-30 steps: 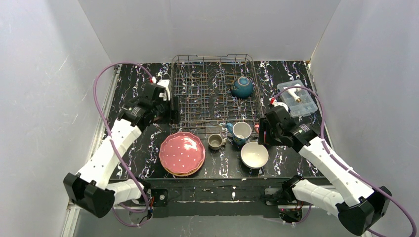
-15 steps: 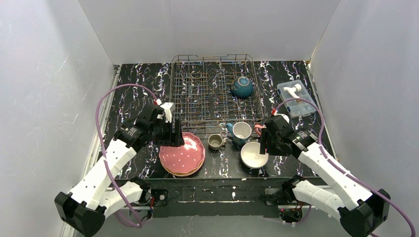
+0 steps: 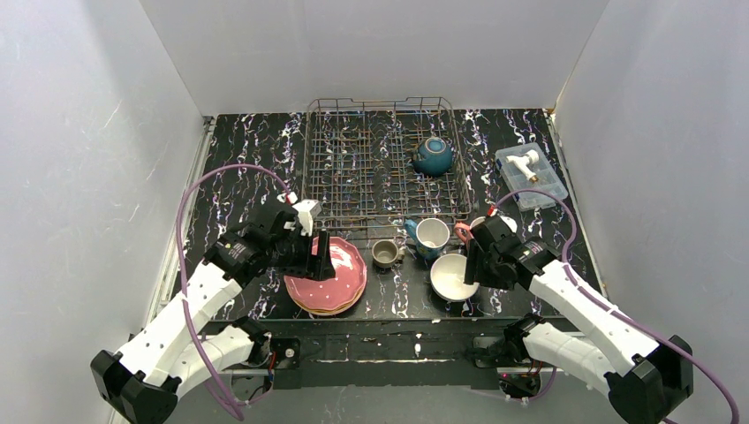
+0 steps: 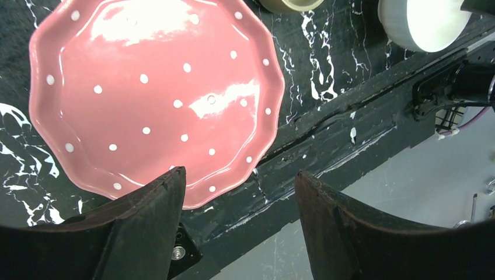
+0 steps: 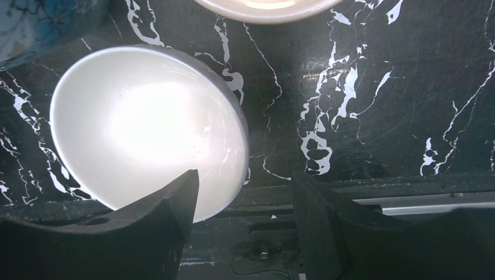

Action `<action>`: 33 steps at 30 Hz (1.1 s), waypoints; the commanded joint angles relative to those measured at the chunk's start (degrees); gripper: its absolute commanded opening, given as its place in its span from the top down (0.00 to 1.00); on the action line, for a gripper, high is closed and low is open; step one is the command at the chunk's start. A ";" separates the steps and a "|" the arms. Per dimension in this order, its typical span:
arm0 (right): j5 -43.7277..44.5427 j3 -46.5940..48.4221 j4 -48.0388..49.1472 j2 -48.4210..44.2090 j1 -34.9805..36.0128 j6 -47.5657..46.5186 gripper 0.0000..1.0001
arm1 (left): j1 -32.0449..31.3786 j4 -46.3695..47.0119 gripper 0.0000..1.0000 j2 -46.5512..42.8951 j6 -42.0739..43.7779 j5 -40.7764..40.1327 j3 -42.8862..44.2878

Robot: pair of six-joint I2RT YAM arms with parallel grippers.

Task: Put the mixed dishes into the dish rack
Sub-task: Pick up the bowl from the corner of the board.

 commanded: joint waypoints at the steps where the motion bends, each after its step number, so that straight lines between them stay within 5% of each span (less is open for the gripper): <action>1: -0.27 -1.66 2.92 -0.70 -0.04 2.36 0.33 | -0.86 0.84 0.34 -0.75 0.24 1.13 -1.53; 33: 1.85 -5.98 10.20 2.21 -0.08 6.06 0.58 | -2.93 2.82 0.33 0.09 -0.17 0.91 -3.78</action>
